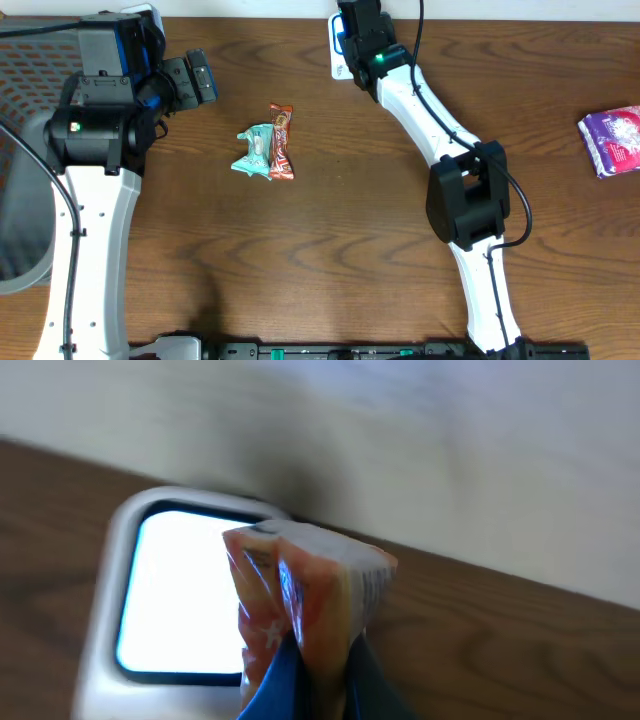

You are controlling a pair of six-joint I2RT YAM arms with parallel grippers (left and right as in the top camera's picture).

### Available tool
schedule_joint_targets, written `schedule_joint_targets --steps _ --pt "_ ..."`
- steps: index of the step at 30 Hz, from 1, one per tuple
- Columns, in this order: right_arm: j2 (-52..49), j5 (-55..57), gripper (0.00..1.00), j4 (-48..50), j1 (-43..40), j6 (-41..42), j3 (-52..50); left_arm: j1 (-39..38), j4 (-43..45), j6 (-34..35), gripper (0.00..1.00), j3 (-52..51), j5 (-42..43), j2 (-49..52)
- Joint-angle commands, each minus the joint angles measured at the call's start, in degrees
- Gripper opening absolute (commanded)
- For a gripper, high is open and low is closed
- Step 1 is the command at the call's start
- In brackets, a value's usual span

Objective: Scan the item barcode
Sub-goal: 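Hold the orange packet up in front of the scanner face, then carry the orange packet right and drop it near the pink package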

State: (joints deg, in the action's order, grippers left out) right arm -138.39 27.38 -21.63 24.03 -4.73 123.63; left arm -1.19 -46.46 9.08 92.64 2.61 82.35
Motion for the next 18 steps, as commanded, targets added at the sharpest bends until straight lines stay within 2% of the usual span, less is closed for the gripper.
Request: schedule_joint_targets --steps 1,6,9,13,18 --pt "-0.7 16.7 0.01 0.0 -1.1 4.7 2.9 0.2 0.0 0.2 0.98 0.6 -0.7 0.3" --pt "-0.7 20.5 0.01 -7.1 -6.1 4.9 3.6 0.2 0.0 0.2 0.98 0.6 -0.7 0.3" --pt "-0.7 20.3 0.01 -15.6 -10.6 9.7 3.5 0.2 0.0 0.2 0.98 0.6 -0.7 0.3" --pt "-0.7 16.5 0.01 -26.1 -17.7 14.9 3.5 0.2 0.0 0.2 0.98 0.6 -0.7 0.3" --pt "-0.7 11.4 0.01 -33.5 -26.5 18.1 3.5 0.2 0.0 0.2 0.98 0.6 -0.7 0.3"
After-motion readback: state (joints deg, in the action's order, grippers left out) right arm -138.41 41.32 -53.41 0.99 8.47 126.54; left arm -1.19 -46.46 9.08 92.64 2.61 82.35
